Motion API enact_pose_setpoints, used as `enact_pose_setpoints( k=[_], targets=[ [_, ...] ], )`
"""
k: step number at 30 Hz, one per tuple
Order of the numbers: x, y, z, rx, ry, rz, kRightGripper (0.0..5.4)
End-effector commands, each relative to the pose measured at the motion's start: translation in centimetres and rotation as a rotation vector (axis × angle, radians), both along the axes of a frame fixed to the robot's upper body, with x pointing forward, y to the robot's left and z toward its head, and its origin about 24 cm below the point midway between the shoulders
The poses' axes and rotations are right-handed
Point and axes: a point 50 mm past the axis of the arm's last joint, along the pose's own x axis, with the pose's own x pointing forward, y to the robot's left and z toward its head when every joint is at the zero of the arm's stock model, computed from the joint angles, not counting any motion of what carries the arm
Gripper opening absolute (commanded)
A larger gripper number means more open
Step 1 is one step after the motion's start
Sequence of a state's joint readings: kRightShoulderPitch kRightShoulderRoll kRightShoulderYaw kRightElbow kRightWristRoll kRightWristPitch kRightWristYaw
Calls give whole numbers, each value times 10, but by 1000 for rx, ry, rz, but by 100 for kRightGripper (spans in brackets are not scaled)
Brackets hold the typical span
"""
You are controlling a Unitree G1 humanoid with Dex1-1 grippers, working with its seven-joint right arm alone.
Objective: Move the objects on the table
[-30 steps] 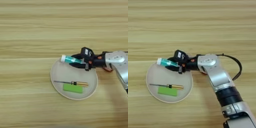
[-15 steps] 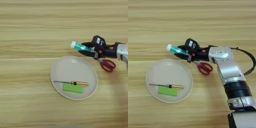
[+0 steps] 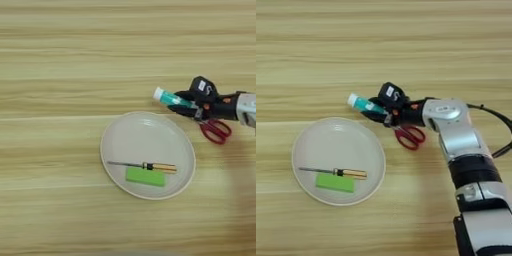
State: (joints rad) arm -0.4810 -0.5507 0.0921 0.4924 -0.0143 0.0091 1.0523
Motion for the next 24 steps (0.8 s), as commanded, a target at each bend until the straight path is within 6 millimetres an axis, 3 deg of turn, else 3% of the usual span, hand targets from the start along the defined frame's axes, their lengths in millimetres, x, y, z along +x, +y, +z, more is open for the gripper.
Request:
enact_pose_setpoints(
  k=[1,24],
  targets=[
    [19,0,34,-20,-149,-10,167],
    [25,-8,16,-65,-99,-52,167]
  ],
)
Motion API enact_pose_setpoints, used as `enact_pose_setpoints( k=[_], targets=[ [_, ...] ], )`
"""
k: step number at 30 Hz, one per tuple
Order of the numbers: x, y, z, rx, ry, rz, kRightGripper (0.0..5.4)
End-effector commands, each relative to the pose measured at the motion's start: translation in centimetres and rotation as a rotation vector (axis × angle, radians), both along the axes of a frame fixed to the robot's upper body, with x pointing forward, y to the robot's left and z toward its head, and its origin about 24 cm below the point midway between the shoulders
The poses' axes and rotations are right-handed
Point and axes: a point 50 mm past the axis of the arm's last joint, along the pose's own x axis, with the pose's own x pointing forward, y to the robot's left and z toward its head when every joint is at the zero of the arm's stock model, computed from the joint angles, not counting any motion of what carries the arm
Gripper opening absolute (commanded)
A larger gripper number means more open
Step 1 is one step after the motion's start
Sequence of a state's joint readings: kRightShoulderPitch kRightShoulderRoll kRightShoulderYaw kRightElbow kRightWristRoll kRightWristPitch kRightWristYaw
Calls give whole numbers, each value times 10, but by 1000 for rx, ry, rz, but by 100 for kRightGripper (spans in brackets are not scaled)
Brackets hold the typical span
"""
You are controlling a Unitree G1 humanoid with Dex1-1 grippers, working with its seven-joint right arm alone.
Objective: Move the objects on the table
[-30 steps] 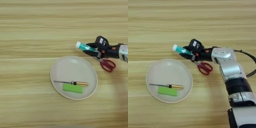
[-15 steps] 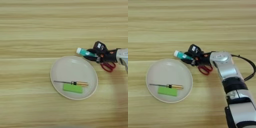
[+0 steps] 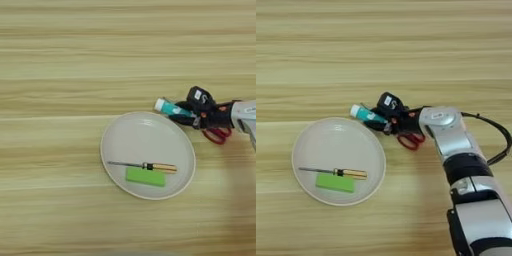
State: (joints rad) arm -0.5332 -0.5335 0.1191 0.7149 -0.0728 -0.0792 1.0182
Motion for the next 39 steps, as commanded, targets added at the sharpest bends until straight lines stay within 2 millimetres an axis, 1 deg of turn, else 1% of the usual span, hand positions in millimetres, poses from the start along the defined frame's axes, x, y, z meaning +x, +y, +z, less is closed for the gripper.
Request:
enact_pose_setpoints(
  k=[1,12,27,31,39],
  targets=[
    [21,1,40,-16,-164,1,167],
    [21,1,31,-26,-137,-3,167],
    [22,2,32,-12,-137,-1,167],
    [23,3,33,-9,-140,2,242],
    [23,4,38,-3,-158,7,330]
  ],
)
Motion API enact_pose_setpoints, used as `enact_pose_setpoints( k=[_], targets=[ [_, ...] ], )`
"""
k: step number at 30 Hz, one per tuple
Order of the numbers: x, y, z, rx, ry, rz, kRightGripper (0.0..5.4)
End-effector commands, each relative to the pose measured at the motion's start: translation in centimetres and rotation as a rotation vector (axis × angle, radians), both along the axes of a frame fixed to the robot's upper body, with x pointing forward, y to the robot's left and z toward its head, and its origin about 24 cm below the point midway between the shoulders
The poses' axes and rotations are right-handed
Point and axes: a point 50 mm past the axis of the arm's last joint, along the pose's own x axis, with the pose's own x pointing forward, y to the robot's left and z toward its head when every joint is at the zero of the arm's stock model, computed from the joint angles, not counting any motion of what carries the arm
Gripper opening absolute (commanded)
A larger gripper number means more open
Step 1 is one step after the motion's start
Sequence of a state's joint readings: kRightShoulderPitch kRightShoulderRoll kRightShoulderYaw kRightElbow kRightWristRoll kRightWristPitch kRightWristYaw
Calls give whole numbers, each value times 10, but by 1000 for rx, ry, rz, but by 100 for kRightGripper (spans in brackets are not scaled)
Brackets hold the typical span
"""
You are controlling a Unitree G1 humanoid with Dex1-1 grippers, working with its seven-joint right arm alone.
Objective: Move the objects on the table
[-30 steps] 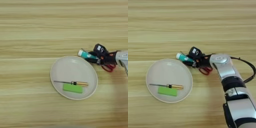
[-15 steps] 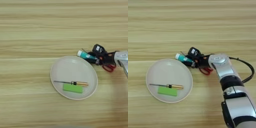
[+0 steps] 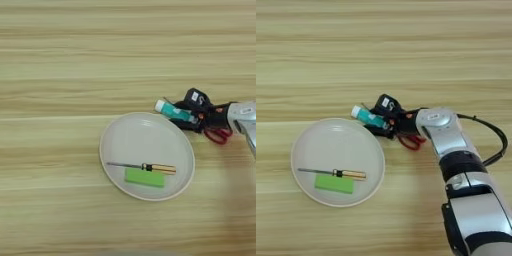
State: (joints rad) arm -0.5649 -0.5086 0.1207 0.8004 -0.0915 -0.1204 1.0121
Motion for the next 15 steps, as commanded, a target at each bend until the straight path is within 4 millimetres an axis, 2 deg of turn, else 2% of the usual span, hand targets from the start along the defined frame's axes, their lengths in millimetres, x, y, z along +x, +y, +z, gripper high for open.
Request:
enact_pose_setpoints(
  k=[1,8,15],
  targets=[
    [20,1,46,-5,-174,6,338],
    [23,-1,61,5,-242,0,429],
    [26,2,87,54,-358,-15,520]
  ],
)
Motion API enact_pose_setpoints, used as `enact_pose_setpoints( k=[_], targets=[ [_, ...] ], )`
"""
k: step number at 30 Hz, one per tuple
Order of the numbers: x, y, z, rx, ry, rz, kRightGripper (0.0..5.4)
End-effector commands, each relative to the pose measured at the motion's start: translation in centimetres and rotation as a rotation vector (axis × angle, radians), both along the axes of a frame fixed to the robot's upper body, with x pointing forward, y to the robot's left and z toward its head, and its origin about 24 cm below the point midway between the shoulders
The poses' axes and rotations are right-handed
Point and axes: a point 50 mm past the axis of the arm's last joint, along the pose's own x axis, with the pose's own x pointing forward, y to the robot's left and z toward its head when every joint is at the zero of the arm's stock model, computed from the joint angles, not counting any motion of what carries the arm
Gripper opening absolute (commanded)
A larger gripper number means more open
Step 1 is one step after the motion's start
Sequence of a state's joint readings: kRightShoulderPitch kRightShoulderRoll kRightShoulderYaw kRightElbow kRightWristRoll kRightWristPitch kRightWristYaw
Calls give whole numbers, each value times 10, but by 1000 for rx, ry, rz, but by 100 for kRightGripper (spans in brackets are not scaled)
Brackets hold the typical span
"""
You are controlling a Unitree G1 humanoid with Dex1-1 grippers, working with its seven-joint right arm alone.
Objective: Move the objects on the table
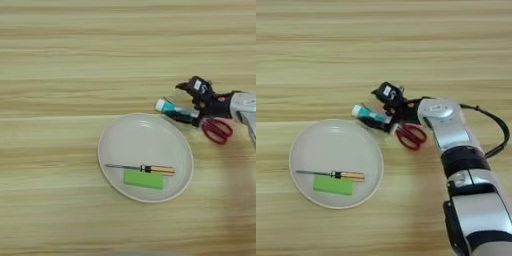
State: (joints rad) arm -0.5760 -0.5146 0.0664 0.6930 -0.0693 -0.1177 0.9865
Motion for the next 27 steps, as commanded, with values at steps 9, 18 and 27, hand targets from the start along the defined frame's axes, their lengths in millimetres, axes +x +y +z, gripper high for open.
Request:
enact_pose_setpoints(
  k=[9,18,27],
  targets=[
    [1,17,77,41,-282,102,537],
    [-20,34,81,45,-283,220,537],
    [-33,43,80,34,-263,279,537]
  ],
)
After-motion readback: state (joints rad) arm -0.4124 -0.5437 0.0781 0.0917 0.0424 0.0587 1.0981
